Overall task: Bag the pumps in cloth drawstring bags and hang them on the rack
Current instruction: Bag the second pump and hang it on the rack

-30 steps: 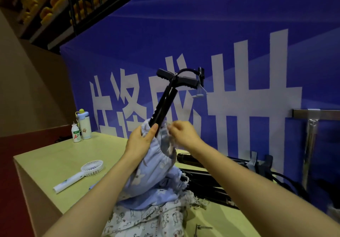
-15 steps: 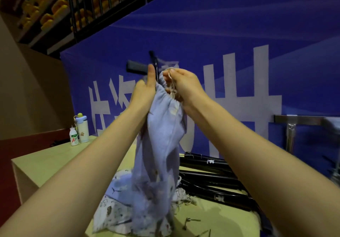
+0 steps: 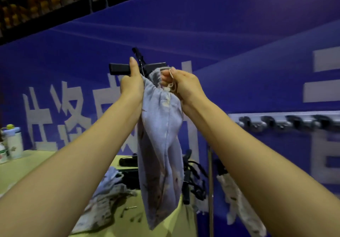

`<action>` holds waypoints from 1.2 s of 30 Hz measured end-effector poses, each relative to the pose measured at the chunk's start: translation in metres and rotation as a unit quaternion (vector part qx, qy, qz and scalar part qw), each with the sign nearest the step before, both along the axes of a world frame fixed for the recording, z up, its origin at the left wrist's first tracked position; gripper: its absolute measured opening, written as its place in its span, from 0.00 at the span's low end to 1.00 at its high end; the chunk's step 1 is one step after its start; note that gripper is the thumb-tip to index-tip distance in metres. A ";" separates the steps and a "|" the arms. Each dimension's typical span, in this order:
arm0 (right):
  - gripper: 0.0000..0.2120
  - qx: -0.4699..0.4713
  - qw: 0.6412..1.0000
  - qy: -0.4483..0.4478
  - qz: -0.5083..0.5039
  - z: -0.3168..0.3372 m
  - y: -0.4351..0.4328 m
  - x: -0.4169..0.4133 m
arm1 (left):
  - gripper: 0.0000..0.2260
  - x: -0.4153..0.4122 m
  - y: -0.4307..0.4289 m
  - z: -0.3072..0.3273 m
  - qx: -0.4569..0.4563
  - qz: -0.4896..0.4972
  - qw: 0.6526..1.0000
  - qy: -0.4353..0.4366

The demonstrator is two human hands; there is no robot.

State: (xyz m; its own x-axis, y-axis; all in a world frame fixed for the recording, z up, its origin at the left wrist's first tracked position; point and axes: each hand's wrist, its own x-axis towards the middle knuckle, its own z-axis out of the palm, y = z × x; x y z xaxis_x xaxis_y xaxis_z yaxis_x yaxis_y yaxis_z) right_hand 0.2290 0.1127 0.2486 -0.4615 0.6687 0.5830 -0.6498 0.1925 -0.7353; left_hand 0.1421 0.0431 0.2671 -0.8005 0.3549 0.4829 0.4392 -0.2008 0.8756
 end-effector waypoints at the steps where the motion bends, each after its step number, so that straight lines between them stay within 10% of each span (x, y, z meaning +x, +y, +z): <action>1: 0.15 -0.014 1.000 -0.001 -0.025 -0.009 0.010 0.012 | 0.29 0.013 0.007 -0.008 0.001 -0.018 1.000 -0.012; 14: 0.13 -0.074 0.890 -0.172 -0.415 -0.111 0.141 0.186 | 0.26 0.165 0.138 -0.118 -0.075 -0.217 0.954 -0.191; 23: 0.15 -0.198 0.946 -0.051 -0.251 -0.128 0.185 0.210 | 0.35 0.173 0.201 -0.158 -0.111 -0.219 0.923 -0.296; 36: 0.08 -0.061 0.934 -0.200 -0.288 -0.136 0.246 0.165 | 0.35 0.142 0.264 -0.192 -0.087 -0.167 0.904 -0.383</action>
State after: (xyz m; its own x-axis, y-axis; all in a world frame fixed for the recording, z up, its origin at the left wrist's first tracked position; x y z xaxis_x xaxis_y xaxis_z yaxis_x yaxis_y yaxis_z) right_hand 0.3944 0.3586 0.1127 -0.1697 0.9236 0.3438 -0.1319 0.3244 -0.9367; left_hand 0.2842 0.3076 0.0754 -0.7108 0.6559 -0.2543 -0.3692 -0.0402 0.9285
